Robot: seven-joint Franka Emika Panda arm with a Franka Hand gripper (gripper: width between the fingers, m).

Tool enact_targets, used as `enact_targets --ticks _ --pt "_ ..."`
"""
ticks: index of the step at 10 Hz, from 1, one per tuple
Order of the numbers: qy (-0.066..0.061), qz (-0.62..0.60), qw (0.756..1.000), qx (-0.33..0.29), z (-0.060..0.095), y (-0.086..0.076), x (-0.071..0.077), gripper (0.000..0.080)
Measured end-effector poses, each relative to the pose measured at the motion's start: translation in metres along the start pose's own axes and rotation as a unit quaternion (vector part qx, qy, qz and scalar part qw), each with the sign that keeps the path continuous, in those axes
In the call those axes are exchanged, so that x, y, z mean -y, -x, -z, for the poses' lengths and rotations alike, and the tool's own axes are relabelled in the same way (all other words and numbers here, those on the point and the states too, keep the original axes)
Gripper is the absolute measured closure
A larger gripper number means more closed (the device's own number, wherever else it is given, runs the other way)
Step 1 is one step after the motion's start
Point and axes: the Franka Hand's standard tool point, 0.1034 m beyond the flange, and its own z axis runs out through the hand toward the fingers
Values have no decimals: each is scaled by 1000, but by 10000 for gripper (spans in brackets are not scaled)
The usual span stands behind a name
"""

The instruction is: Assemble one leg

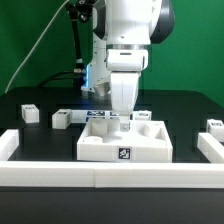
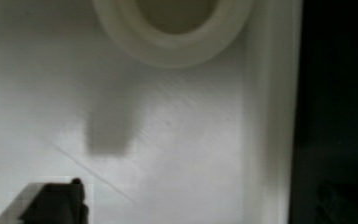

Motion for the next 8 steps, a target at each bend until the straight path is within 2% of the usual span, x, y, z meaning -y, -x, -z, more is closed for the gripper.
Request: enact_targets --ticks 3,4,5,7,8 --pt "0 -1 1000 -1 -1 0 1 150" --pt "0 0 1000 -1 -1 -1 1 285" --pt "0 0 1000 -1 -1 -1 1 285" --pt "0 0 1000 -1 -1 -1 1 558" --pt "0 0 1000 -1 -1 -1 1 735"
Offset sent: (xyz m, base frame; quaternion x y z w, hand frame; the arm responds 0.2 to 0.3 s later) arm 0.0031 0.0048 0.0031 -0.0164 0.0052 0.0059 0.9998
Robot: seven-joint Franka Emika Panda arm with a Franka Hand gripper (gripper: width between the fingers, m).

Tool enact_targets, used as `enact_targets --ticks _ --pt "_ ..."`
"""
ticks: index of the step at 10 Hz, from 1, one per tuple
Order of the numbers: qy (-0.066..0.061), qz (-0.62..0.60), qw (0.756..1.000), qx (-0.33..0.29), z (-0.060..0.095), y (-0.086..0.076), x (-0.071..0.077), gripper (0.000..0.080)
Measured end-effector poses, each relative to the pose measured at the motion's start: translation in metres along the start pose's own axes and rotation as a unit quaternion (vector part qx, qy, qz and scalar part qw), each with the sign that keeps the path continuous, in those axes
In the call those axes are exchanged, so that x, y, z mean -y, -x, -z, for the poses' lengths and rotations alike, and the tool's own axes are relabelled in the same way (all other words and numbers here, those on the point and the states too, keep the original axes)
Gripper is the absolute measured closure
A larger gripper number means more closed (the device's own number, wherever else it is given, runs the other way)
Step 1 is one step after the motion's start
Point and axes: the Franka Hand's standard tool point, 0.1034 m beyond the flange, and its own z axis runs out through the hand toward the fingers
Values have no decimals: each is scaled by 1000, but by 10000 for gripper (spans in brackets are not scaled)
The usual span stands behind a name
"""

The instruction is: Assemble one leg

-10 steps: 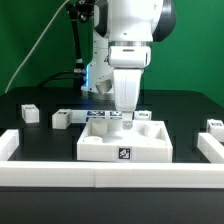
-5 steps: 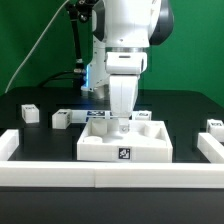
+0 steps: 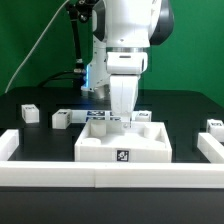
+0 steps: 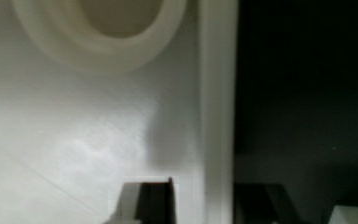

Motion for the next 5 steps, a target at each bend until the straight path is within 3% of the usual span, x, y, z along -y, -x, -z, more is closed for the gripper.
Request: enact_targets --ticks 5 --pt "0 0 1000 0 0 0 0 743"
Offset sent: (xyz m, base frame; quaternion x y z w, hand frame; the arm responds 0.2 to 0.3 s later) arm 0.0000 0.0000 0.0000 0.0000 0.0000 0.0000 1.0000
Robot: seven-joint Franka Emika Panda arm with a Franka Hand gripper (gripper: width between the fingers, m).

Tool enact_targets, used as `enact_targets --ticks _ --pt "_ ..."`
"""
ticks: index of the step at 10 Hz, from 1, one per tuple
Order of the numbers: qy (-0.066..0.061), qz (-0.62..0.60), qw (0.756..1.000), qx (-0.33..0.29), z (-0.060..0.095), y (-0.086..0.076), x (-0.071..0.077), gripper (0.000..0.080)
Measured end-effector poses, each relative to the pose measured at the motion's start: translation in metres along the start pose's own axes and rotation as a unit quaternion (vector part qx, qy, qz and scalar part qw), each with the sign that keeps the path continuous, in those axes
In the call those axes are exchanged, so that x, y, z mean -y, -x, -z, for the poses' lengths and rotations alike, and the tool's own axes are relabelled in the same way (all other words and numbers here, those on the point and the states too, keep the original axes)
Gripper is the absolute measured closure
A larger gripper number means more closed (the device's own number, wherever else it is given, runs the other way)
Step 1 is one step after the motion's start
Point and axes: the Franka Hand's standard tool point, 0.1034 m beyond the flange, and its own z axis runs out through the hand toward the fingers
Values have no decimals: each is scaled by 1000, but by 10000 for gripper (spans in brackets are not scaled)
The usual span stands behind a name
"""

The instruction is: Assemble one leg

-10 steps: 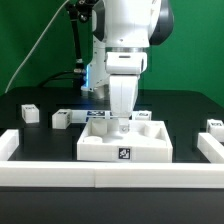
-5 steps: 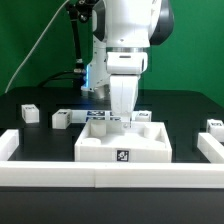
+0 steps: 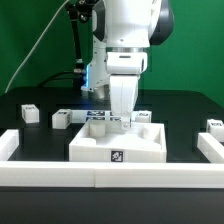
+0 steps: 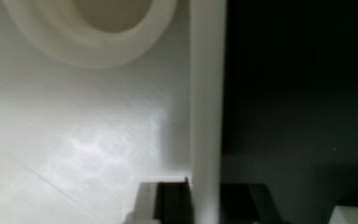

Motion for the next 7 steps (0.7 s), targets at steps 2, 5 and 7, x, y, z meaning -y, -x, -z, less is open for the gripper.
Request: enact_targets --ticks 2,5,7 --pt "-1 5 1000 1 0 0 0 743" --pt "-6 50 999 4 -1 -8 -10 742" --pt "-2 56 998 1 -1 -14 -15 742"
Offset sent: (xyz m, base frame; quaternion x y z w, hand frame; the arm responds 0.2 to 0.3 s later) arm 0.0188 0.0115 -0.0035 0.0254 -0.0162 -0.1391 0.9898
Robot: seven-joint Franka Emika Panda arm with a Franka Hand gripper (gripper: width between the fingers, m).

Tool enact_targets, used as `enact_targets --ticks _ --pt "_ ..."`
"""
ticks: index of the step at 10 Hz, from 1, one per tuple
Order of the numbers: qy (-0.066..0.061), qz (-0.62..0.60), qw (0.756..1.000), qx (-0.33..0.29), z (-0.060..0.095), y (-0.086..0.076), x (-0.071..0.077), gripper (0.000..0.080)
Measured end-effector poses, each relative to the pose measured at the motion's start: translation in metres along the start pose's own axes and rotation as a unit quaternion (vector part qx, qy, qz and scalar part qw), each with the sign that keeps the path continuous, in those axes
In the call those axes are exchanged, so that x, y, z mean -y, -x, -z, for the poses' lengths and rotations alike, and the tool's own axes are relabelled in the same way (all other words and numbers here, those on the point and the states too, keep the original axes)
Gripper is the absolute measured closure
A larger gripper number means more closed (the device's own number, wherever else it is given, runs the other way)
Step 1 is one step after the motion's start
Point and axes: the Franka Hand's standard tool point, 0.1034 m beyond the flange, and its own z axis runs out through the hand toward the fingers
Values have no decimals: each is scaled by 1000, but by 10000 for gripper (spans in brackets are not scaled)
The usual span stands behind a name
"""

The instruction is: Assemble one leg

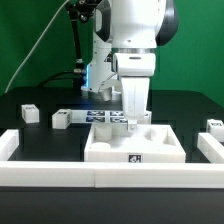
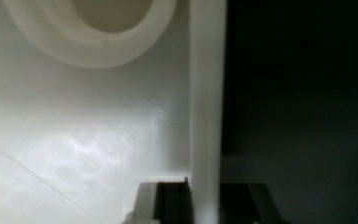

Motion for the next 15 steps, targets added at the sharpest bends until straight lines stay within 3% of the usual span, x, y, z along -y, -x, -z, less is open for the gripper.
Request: enact_targets --ticks 4,10,14,15 --pt "2 11 1000 -1 0 -1 -3 742" --pt "20 31 999 -13 -2 -40 -35 742" --pt "16 25 999 -12 -2 -47 -35 742" --pt "16 25 999 -12 -2 -47 -35 642"
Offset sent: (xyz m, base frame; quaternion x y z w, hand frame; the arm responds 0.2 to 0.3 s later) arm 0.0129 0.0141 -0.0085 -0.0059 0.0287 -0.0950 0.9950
